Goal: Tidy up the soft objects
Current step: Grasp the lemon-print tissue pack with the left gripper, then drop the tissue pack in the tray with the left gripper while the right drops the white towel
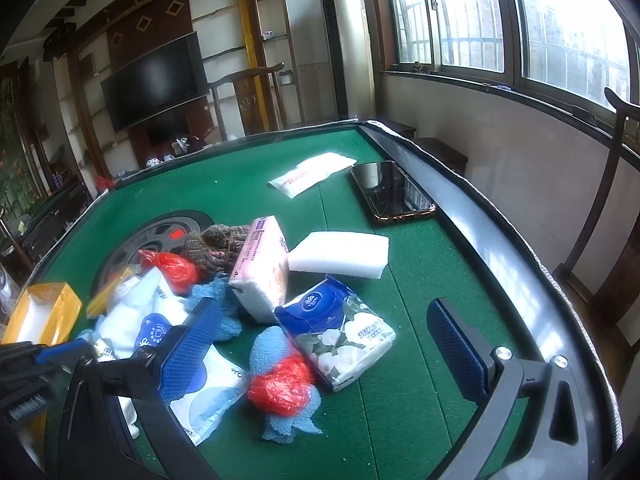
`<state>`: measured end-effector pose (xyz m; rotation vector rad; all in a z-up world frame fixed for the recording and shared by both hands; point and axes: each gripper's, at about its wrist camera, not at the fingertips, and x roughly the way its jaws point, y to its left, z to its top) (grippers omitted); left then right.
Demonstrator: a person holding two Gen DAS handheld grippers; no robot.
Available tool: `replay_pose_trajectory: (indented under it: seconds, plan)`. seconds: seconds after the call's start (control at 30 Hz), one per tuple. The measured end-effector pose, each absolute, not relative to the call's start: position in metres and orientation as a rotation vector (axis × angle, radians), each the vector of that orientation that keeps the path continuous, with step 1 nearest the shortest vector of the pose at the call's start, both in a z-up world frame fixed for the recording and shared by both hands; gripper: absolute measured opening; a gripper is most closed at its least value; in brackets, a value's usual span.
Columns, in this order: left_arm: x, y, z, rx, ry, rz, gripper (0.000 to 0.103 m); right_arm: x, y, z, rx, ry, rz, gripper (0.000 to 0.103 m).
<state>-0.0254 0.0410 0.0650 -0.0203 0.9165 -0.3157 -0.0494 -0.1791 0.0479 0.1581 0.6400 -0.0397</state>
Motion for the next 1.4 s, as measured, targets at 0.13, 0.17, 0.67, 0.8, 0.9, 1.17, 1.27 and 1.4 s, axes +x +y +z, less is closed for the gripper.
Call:
replay_pose_trajectory:
  seconds: [0.13, 0.17, 0.67, 0.8, 0.9, 1.17, 1.27, 1.4]
  plan:
    - [-0.031, 0.062, 0.063, -0.127, 0.947, -0.347, 0.004, -0.05, -0.177, 0.048, 0.15, 0.635, -0.035, 0.101]
    - [-0.029, 0.066, 0.062, -0.163, 0.953, -0.361, 0.008, -0.05, -0.176, 0.048, 0.148, 0.637, -0.037, 0.101]
    - [-0.015, -0.015, 0.032, 0.26, 0.939, -0.212, 0.075, -0.047, -0.175, 0.044, 0.144, 0.663, -0.03, 0.101]
    - [-0.014, -0.001, 0.037, 0.13, 0.952, -0.29, 0.048, -0.048, -0.177, 0.045, 0.149, 0.654, -0.029, 0.101]
    - [-0.022, 0.017, 0.053, 0.055, 0.916, -0.329, 0.031, -0.048, -0.175, 0.046, 0.145, 0.652, -0.016, 0.101]
    - [-0.067, 0.086, 0.098, -0.191, 0.812, -0.387, 0.021, -0.056, -0.162, 0.053, 0.17, 0.633, 0.145, 0.101]
    - [-0.086, 0.119, 0.107, -0.257, 0.789, -0.379, 0.021, -0.068, -0.148, 0.062, 0.264, 0.694, 0.328, 0.101]
    - [-0.099, 0.161, 0.108, -0.29, 0.769, -0.315, 0.021, -0.079, -0.084, 0.06, 0.135, 0.819, 0.507, 0.101]
